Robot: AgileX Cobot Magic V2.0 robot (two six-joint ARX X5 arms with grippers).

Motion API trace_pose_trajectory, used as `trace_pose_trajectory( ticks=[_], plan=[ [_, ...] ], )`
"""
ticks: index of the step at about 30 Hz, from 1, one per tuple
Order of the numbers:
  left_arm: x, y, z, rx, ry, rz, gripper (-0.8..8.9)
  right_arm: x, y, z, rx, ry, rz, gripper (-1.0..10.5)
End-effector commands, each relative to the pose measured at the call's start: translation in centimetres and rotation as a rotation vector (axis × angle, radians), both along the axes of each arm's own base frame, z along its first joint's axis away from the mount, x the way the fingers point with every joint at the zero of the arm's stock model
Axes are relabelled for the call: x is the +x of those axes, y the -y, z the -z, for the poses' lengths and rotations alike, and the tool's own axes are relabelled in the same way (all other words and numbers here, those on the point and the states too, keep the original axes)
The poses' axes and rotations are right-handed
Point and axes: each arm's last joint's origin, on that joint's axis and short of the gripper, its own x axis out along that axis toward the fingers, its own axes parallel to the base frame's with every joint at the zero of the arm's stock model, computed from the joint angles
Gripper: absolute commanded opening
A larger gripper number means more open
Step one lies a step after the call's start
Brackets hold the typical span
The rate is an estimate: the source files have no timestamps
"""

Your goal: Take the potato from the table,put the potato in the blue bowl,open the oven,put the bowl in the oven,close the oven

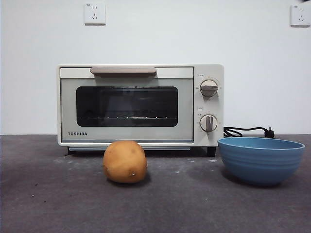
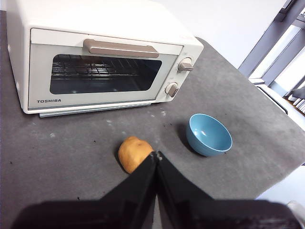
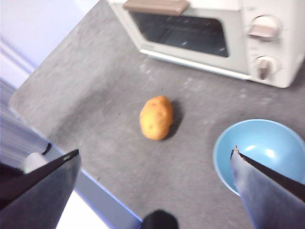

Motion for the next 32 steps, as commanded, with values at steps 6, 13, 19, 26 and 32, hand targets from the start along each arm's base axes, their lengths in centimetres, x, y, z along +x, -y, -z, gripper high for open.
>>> trace_pose_trajectory(
  ticks=[6, 13, 19, 26, 32],
  plan=[
    [0.0, 0.0, -0.1, 0.007, 0.017, 0.009, -0.08, 3.8, -5.6, 2.0, -0.025, -0.057, -0.119, 5.7],
    [-0.1, 0.0, -0.1, 0.007, 0.017, 0.009, -0.08, 6.3, -11.6, 5.3, -0.117, -0.059, -0.154, 5.7],
    [-0.1, 0.0, -0.1, 0.010, 0.019, 0.010, -0.08, 8.5, -15.7, 8.3, -0.216, -0.078, -0.138, 5.7],
    [-0.1, 0.0, -0.1, 0.015, 0.023, 0.014, -0.08, 11.6, -20.5, 12.4, -0.326, -0.117, -0.128, 5.7],
    [-0.1, 0.0, -0.1, 0.014, 0.022, 0.016, -0.08, 12.6, -22.1, 16.3, -0.398, -0.165, -0.124, 5.6]
  ],
)
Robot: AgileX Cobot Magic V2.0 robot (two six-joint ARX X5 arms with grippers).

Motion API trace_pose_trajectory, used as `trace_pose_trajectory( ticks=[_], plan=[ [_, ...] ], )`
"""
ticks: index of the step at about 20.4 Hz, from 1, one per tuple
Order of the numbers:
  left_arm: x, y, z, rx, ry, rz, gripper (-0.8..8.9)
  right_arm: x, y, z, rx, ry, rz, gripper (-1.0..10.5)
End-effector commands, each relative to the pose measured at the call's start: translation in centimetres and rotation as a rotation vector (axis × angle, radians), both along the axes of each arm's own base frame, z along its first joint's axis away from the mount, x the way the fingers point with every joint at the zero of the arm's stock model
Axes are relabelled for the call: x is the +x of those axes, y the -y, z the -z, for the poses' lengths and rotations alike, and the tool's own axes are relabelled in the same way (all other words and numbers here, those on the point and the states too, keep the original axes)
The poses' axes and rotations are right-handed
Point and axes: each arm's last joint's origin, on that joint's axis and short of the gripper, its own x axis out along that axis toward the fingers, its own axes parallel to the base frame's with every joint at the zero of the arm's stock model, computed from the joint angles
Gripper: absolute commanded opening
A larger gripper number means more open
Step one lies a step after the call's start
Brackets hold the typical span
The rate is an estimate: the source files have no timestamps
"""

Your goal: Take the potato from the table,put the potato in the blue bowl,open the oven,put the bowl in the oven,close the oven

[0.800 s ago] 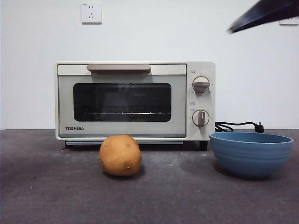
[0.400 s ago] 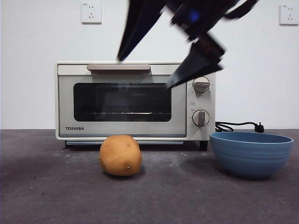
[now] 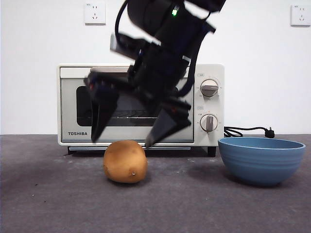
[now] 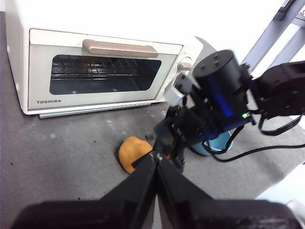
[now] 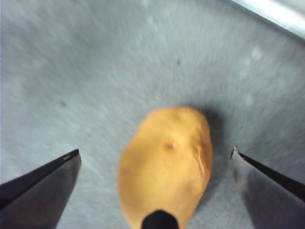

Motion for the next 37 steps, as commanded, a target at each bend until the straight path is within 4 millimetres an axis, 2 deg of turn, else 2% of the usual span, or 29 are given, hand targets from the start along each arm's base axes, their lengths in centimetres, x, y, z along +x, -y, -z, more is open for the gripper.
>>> trace_pose_trajectory(
  ticks=[1, 3, 5, 7, 9, 12, 14, 16, 19, 23, 26, 28, 30, 37],
  plan=[
    [-0.1, 0.0, -0.1, 0.009, 0.018, 0.011, -0.08, 0.2, -0.3, 1.4, -0.025, -0.023, 0.006, 5.6],
    [-0.1, 0.0, -0.1, 0.009, 0.018, 0.012, -0.08, 0.3, -0.4, 2.1, -0.036, -0.035, 0.009, 5.5],
    [-0.1, 0.0, -0.1, 0.009, 0.018, 0.012, -0.08, 0.3, -0.4, 2.1, -0.037, -0.030, 0.011, 3.8],
    [-0.1, 0.0, -0.1, 0.009, 0.018, 0.011, -0.08, 0.4, -0.5, 2.1, -0.030, -0.025, 0.010, 1.5],
    [-0.1, 0.0, -0.1, 0.009, 0.018, 0.011, -0.08, 0.3, -0.4, 2.1, -0.034, -0.039, 0.008, 0.1],
    [-0.1, 0.0, -0.1, 0.009, 0.018, 0.011, -0.08, 0.3, -0.4, 2.2, -0.041, -0.043, 0.008, -0.1],
    [-0.1, 0.0, -0.1, 0.009, 0.018, 0.011, -0.08, 0.1, -0.2, 1.4, -0.032, -0.036, 0.008, -0.1],
    [-0.1, 0.0, -0.1, 0.010, 0.018, 0.011, -0.08, -0.4, 0.4, -0.5, -0.015, -0.017, 0.007, -0.1],
    [-0.1, 0.0, -0.1, 0.012, 0.020, 0.012, -0.08, -1.7, 2.1, -4.9, 0.003, 0.062, 0.023, -0.1],
    [-0.1, 0.0, -0.1, 0.013, 0.021, 0.012, -0.08, -3.8, 6.7, -10.4, -0.067, 0.187, 0.112, -0.1],
    [-0.1, 0.0, -0.1, 0.014, 0.022, 0.013, -0.08, -4.5, 10.4, -12.3, -0.129, 0.207, 0.201, -0.1],
    [-0.1, 0.0, -0.1, 0.014, 0.022, 0.013, -0.08, -4.0, 12.0, -12.4, -0.155, 0.185, 0.249, -0.1],
    [-0.1, 0.0, -0.1, 0.014, 0.022, 0.013, -0.08, -3.3, 13.3, -11.5, -0.178, 0.157, 0.292, -0.1],
    [-0.1, 0.0, -0.1, 0.014, 0.021, 0.014, -0.08, -2.4, 15.5, -4.7, -0.172, 0.088, 0.362, -0.1]
  ],
)
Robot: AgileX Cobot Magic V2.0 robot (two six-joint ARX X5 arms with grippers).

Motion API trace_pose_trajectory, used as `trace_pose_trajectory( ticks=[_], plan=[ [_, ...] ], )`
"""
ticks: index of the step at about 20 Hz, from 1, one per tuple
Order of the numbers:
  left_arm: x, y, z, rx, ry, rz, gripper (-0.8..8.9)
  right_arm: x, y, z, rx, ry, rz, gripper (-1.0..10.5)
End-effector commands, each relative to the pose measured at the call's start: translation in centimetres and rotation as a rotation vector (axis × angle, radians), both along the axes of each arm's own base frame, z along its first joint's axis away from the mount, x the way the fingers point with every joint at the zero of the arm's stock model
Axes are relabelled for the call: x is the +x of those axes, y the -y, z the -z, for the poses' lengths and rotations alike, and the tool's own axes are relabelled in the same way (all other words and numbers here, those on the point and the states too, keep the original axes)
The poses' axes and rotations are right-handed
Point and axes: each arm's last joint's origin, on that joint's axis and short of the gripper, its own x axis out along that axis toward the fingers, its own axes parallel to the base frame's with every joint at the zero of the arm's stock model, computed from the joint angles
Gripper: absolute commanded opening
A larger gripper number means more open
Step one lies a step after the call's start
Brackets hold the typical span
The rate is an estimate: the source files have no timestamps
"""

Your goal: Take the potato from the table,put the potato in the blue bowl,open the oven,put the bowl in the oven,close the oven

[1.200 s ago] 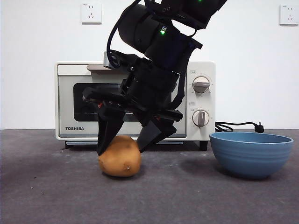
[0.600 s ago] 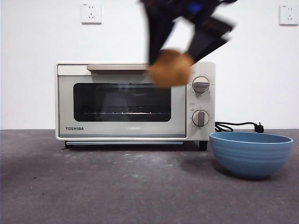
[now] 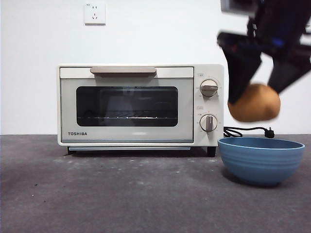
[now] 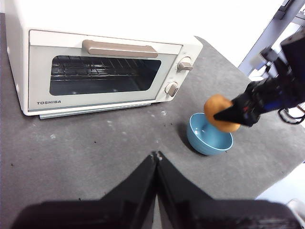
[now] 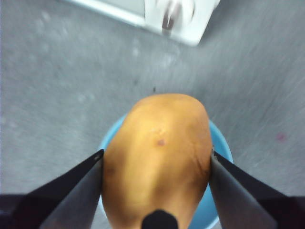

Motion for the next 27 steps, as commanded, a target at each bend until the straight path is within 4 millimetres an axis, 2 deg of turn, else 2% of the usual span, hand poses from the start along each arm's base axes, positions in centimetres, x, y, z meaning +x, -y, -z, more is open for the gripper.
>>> trace_pose_trajectory(
  ticks=[1, 6, 12, 13, 16, 18, 24, 27],
  plan=[
    [-0.1, 0.0, -0.1, 0.008, 0.016, 0.012, -0.08, 0.3, 0.4, 2.2, 0.004, -0.006, 0.023, -0.1],
    [-0.1, 0.0, -0.1, 0.008, 0.016, 0.011, -0.08, 0.9, 0.6, 5.0, 0.011, -0.030, 0.028, -0.1],
    [-0.1, 0.0, -0.1, 0.008, 0.016, 0.011, -0.08, 1.4, 0.2, 6.9, 0.002, -0.099, 0.013, 0.2],
    [-0.1, 0.0, -0.1, 0.008, 0.016, 0.011, -0.08, 1.5, 0.2, 6.9, 0.001, -0.102, 0.020, 0.7],
    [-0.1, 0.0, -0.1, 0.008, 0.016, 0.011, -0.08, 1.5, 0.2, 6.8, 0.009, -0.092, 0.020, 3.4],
    [-0.1, 0.0, -0.1, 0.008, 0.016, 0.011, -0.08, 1.5, 0.2, 6.8, 0.007, -0.095, 0.020, 4.6],
    [0.0, 0.0, -0.1, 0.008, 0.016, 0.010, -0.08, 1.4, 0.3, 6.6, 0.008, -0.093, 0.020, 4.8],
    [0.6, 0.1, -0.2, 0.008, 0.016, 0.017, -0.08, 0.9, 0.6, 5.0, 0.035, -0.039, 0.019, 4.8]
  ],
)
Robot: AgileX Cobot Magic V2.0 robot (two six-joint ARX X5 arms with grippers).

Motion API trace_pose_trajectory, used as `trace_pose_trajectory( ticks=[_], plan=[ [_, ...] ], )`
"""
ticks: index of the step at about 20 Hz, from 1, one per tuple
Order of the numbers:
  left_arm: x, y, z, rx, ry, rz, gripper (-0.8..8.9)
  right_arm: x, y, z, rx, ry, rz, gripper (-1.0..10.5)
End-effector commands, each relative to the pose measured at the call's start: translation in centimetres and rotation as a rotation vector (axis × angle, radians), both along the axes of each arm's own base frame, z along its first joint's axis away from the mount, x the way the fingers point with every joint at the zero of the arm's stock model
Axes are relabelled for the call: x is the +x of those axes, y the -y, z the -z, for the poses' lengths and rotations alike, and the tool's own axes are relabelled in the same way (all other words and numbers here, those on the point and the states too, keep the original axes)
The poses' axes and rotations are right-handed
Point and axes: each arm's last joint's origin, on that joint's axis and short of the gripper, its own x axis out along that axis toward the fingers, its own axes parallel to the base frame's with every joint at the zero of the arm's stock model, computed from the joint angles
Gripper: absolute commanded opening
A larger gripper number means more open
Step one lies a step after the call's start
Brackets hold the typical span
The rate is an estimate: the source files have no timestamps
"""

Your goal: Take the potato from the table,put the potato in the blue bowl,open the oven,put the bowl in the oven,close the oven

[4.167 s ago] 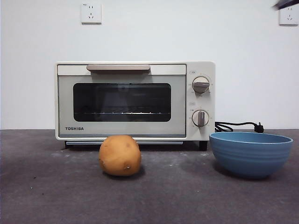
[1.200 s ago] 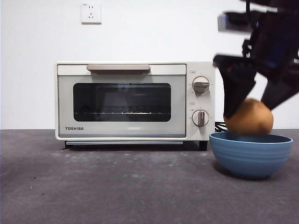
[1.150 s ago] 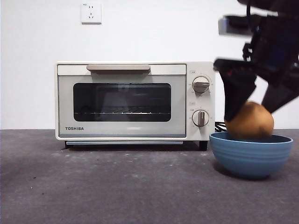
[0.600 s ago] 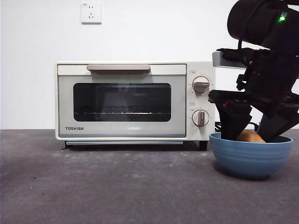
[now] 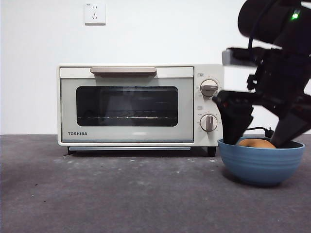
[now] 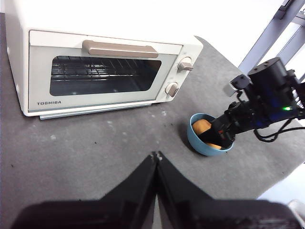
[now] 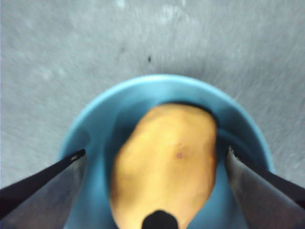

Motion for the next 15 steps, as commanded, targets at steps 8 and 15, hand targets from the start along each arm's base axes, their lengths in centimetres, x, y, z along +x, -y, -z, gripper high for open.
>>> trace_pose_trajectory(
  ticks=[8, 15],
  plan=[
    [6.1, 0.8, -1.0, -0.025, 0.074, 0.058, -0.08, -6.5, 3.3, -8.1, 0.129, 0.207, 0.026, 4.8],
    [14.5, 3.0, -0.7, 0.000, 0.053, 0.051, -0.08, -11.9, 6.0, -10.8, 0.176, 0.274, 0.040, 4.8]
  ],
)
